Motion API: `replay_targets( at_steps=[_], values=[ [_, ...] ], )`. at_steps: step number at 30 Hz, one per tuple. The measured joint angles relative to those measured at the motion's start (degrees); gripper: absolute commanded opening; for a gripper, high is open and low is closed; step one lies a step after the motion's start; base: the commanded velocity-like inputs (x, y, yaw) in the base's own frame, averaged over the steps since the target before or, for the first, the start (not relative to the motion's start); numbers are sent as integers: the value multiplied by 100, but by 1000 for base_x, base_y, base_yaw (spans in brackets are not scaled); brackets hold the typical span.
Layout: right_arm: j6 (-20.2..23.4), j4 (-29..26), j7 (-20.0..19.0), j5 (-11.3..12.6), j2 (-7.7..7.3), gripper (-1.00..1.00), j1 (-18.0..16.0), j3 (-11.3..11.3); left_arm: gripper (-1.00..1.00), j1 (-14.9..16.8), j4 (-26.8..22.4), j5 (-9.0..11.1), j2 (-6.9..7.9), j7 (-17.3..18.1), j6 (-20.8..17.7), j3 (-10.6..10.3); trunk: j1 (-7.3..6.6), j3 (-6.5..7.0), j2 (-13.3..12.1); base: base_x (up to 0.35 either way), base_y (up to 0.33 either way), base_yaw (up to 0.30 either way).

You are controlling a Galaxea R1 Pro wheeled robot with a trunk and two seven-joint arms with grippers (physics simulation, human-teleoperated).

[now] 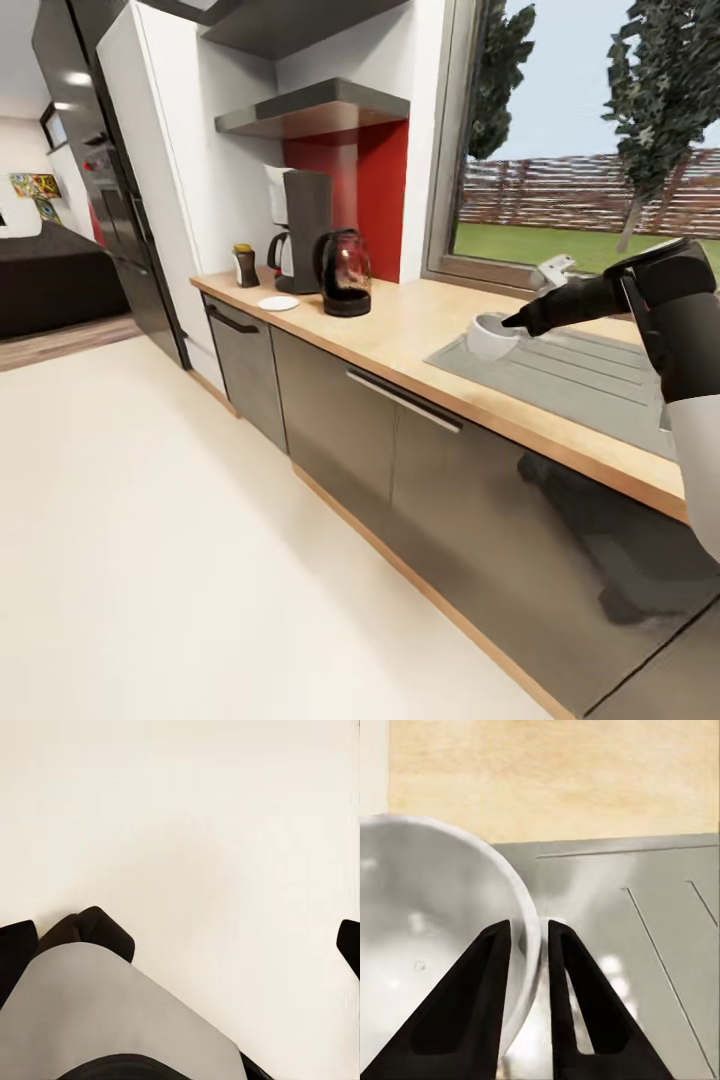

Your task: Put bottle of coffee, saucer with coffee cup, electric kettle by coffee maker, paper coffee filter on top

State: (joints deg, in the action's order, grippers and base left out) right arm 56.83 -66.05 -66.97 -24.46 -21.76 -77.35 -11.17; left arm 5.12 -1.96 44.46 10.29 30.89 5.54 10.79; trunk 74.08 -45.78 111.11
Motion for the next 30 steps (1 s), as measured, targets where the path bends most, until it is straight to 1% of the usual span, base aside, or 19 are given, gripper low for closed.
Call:
replay_targets(
  at_steps=[4, 10, 13, 15, 17, 18, 22, 30],
  values=[
    [1, 1, 0, -4, -1, -100, 0, 0, 100, 1, 1, 0, 0, 0, 0, 0, 0, 0, 0, 223, 284, 201],
    [-3, -16, 0, 3, -15, -100, 0, 2, 100, 2, 2, -1, 0, 0, 0, 0, 1, 0, 0, 187, 209, 31],
    [-2, -164, -84, 6, -42, -100, 10, 47, 100, 2, 2, -1, -1, -1, -1, 0, 2, 0, 0, 37, 40, 3],
    [8, -375, -195, 9, -54, -100, 140, 96, 100, 2, 2, -1, -1, 4, 3, 0, 2, 0, 0, 12, 13, 1],
    [1, -666, -266, 1, -63, -100, 365, 205, 100, 2, 2, -1, -1, 7, 3, 0, 2, 0, 0, 4, 4, 0],
    [-3, -743, -348, -1, -72, -100, 438, 369, 100, 2, 2, -1, -1, 7, 3, 1, 2, 0, 0, 2, 2, 0],
    [-6, -814, -671, -16, -79, -100, 506, 725, 100, 2, 2, -1, -1, 8, 2, 1, 2, 0, 0, 0, 1, -41],
    [-8, -825, -735, -32, -81, -100, 525, 782, 100, 2, 3, -1, -1, 8, -2, 1, 2, 34, 0, 0, 0, -203]
  ],
)
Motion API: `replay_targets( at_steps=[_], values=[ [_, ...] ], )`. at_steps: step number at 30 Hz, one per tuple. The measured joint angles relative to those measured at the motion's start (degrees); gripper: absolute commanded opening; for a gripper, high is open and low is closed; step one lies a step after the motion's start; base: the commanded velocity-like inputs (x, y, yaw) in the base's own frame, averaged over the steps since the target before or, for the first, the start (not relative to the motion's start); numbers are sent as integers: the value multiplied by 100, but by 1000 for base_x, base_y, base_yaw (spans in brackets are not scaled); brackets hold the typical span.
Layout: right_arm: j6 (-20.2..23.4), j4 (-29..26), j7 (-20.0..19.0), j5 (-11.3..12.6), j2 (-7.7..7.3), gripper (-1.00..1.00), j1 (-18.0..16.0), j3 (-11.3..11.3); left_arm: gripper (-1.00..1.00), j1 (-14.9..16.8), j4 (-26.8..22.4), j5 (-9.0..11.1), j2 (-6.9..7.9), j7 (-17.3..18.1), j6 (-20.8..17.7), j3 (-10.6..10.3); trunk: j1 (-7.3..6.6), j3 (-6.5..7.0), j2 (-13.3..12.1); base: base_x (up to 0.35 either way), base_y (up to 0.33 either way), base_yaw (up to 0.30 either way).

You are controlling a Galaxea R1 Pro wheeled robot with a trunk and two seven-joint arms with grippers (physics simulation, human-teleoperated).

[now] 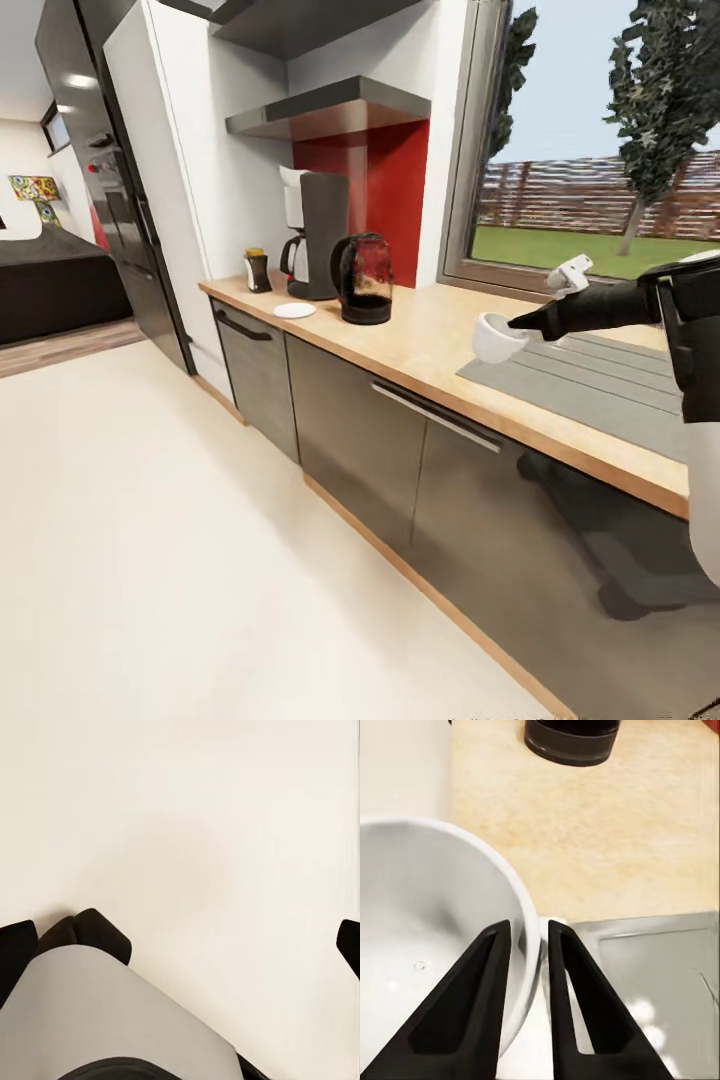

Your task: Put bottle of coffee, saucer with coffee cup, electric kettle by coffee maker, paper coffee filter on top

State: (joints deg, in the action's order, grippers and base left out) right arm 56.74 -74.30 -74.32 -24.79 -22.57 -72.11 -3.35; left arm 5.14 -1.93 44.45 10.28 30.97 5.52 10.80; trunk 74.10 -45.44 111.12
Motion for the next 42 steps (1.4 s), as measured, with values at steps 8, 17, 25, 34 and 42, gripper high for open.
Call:
replay_targets(
  at_steps=[8, 17, 25, 34, 42],
  values=[
    [-1, -1, 1, -5, -1, -100, 92, -2, 100, 0, 0, -1, 3, -9, 2, -1, -2, 41, 0, 102, 94, -201],
    [-8, 35, 6, -13, -1, -100, 125, -3, 100, 0, 0, -1, 9, -17, 2, -1, -3, 47, 0, 243, 232, -21],
    [-9, 43, 7, -8, -1, -100, 125, -3, 100, 0, 0, -1, 9, -17, 1, -1, -1, 58, 0, 187, 181, -86],
    [-7, 50, 6, -12, -1, -100, 126, -17, 100, 0, 0, -1, 7, -17, 2, -1, -1, 100, 0, 53, 101, -191],
    [-4, 60, 6, -13, -1, -100, 127, -18, 100, 0, 0, 0, 9, -9, 3, -1, -2, 104, 0, 128, 288, -17]
  ],
)
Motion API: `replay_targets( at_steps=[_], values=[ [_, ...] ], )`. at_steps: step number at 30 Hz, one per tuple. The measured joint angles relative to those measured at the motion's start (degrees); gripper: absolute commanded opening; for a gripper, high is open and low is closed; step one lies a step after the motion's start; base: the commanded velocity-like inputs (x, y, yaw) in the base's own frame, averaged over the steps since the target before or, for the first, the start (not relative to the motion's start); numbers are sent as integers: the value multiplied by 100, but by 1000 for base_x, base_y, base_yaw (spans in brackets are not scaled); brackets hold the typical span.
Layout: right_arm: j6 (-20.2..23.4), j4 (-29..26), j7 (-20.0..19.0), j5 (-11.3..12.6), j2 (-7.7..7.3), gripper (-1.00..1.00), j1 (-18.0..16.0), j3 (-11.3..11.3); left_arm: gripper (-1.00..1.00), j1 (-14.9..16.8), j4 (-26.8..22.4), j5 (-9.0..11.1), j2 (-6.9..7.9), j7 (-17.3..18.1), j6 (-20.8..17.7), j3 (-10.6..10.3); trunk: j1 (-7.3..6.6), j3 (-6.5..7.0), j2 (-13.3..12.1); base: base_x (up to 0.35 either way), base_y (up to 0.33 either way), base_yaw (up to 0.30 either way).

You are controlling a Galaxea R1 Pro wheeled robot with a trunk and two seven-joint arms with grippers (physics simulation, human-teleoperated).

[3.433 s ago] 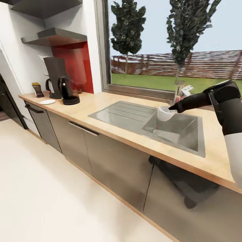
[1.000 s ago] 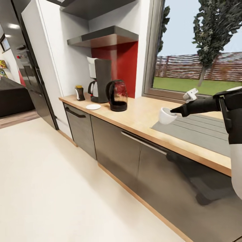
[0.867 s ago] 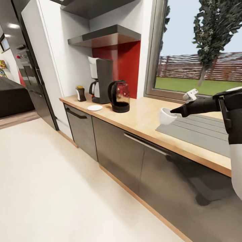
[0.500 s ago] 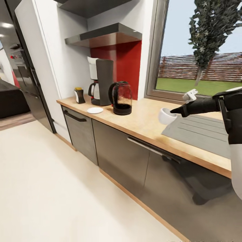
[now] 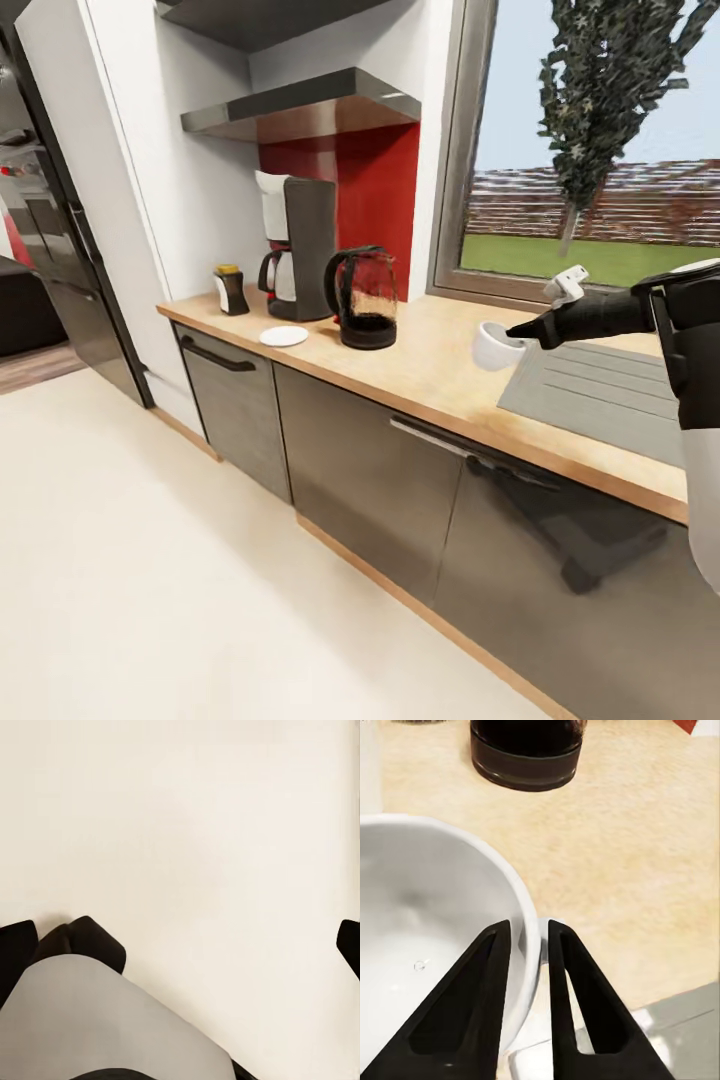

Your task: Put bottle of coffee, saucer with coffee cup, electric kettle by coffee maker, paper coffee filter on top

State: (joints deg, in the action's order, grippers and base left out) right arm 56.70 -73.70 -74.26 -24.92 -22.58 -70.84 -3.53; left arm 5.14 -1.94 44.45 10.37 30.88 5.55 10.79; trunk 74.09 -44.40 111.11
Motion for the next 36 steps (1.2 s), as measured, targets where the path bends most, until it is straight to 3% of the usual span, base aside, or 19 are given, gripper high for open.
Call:
replay_targets(
  at_steps=[11, 24, 36],
  values=[
    [4, 17, 6, 0, 16, -100, -1, -5, 100, 0, 0, 0, -1, 9, 4, 0, 2, 22, 0, 20, 135, -208],
    [-1, 18, 6, 3, 0, -100, 0, 0, 100, 0, 0, 0, 0, 10, 2, 0, 1, 27, 0, 0, 285, -30],
    [4, 22, 9, -2, 10, -100, 0, -1, 100, 0, 0, 0, 0, 1, 0, 0, 1, 62, 0, 14, 129, -156]
  ],
)
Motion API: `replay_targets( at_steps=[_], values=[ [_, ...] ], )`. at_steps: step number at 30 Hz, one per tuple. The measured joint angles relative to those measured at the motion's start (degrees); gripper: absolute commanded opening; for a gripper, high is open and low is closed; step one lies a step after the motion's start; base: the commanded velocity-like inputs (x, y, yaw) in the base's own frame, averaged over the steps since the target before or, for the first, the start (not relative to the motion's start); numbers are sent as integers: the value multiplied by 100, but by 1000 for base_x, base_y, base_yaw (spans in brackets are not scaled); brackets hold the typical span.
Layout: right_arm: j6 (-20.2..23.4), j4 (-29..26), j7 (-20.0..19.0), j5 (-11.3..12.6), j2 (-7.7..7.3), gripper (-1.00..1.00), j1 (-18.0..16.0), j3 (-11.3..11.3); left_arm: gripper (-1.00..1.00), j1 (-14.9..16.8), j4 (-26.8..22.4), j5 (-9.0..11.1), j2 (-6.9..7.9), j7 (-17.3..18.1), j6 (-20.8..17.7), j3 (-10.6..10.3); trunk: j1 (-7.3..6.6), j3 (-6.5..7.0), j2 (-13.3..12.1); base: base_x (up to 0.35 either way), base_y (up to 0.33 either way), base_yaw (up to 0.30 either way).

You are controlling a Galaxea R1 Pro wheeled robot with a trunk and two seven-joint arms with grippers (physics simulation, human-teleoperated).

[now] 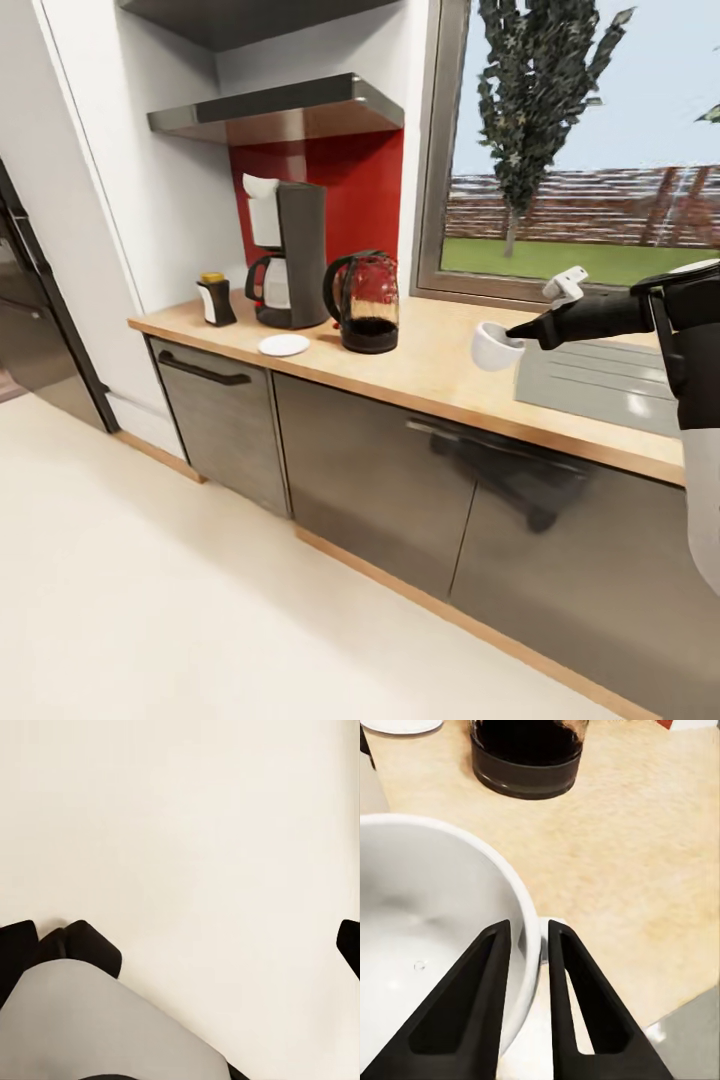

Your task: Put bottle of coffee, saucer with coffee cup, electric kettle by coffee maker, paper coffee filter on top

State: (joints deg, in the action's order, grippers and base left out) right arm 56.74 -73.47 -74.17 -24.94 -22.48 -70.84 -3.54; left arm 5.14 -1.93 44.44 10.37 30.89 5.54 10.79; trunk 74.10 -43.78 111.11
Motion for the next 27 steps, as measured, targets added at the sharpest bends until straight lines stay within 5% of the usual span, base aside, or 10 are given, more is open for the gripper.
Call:
replay_targets(
  at_steps=[10, 27],
  values=[
    [-1, 2, 0, 0, -7, -100, 6, 0, 100, 0, 0, 0, 0, 0, 0, 0, 0, 2, 0, 78, 296, -15],
    [-10, 189, 0, 7, 4, -100, 26, 0, 100, 0, 0, 0, 0, 0, 0, 0, 0, 19, 0, 13, 187, -146]
  ],
)
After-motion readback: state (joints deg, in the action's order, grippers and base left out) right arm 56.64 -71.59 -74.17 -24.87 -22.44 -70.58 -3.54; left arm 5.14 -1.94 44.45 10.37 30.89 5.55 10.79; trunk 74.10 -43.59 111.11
